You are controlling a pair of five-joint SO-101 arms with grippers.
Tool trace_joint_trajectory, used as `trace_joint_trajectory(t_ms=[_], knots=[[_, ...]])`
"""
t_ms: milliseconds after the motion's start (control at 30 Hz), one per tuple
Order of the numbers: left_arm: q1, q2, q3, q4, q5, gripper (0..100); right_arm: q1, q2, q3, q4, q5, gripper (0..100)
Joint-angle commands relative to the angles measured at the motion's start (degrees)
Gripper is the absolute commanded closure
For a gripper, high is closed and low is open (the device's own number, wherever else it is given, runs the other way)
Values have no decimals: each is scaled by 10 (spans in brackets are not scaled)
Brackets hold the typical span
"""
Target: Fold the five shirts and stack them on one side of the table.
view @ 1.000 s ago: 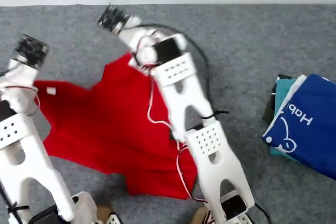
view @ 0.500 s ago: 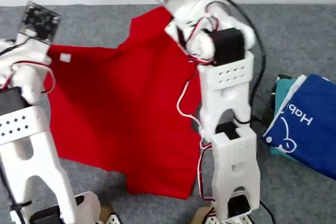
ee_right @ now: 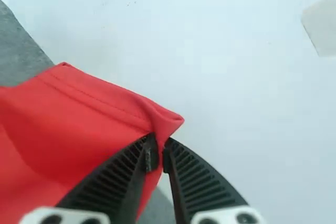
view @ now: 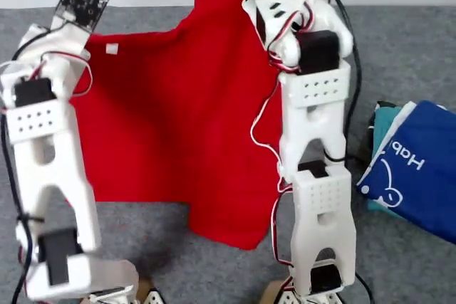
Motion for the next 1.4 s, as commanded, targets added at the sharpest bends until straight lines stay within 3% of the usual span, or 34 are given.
trace_joint_trajectory(t_ms=[0,100,200,400,567,767,933,1300,1367], knots=[[4,65,-97,-12,-6,995,3,13,-27,-54,25,987],[5,113,-152,0,-26,995,-3,22,-31,-51,28,987],[4,127,-195,76,-63,995,-14,11,-32,1,28,987],[-7,128,-205,221,-151,995,-34,-22,-32,169,25,987],[-38,135,-204,280,-201,995,-51,-57,-32,305,18,987],[-61,136,-202,322,-258,995,-48,-95,-11,311,-25,987],[-74,159,-190,361,-325,995,-48,-171,120,312,-28,987],[-92,206,-189,372,-329,995,-52,-454,547,310,-30,987],[-92,210,-189,389,-362,995,-53,-495,613,310,-31,987]])
